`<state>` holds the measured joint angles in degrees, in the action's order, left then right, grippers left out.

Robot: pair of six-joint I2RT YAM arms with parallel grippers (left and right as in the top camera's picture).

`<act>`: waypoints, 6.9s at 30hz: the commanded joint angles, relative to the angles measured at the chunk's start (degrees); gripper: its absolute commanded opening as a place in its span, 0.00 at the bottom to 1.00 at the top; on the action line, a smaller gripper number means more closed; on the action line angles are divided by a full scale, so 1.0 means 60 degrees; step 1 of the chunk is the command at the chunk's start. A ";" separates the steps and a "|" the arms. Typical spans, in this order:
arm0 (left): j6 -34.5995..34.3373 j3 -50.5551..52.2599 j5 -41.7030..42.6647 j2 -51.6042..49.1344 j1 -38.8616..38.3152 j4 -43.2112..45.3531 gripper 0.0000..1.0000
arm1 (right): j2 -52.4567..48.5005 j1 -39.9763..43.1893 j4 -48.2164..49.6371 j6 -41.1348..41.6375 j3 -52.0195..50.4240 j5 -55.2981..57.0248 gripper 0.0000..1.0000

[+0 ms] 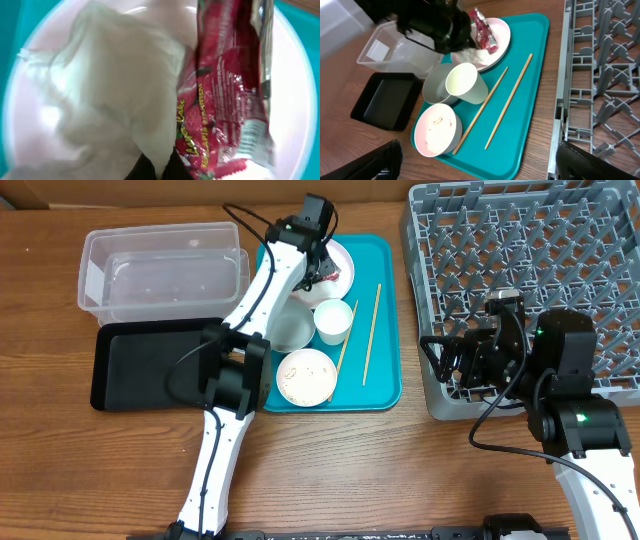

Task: Sort waste into correct bins and load items into the dishwasher
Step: 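Carry the wrapper and tissue left and drop them into the clear bin, then grasp the white cup on the teal tray with the left gripper, then hand the white cup from the left gripper to the right gripper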

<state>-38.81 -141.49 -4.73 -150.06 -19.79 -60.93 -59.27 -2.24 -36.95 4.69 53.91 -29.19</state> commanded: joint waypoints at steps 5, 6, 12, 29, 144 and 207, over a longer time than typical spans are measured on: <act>0.1501 -0.2634 0.0568 0.0357 0.0368 -0.1472 0.04 | 0.0033 0.0004 0.0069 0.0004 0.0259 -0.0080 0.99; 0.1625 -0.2903 0.0612 0.0382 0.0379 -0.1657 0.04 | 0.0033 0.0004 0.0069 0.0004 0.0259 -0.0080 0.99; 0.1920 -0.4379 0.0769 0.0412 0.0514 -0.3056 0.04 | 0.0033 0.0004 0.0102 0.0004 0.0259 -0.0080 0.99; 0.4535 -0.5982 0.2004 0.0441 0.3330 -0.5982 0.04 | 0.0033 0.0004 0.0058 0.0004 0.0259 -0.0080 0.98; 0.8200 -0.0160 1.1067 0.2229 0.1005 -0.4907 0.04 | -0.0171 0.0000 0.0769 0.2197 0.0259 -0.0528 0.99; 0.7963 -0.0127 1.5890 0.2244 0.0419 -0.5985 0.04 | -0.2091 0.0015 0.7093 0.3716 0.0259 -0.5213 0.64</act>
<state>8.97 -141.47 88.33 -136.92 -17.58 -96.68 -72.07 -2.24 5.26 27.46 54.11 -59.51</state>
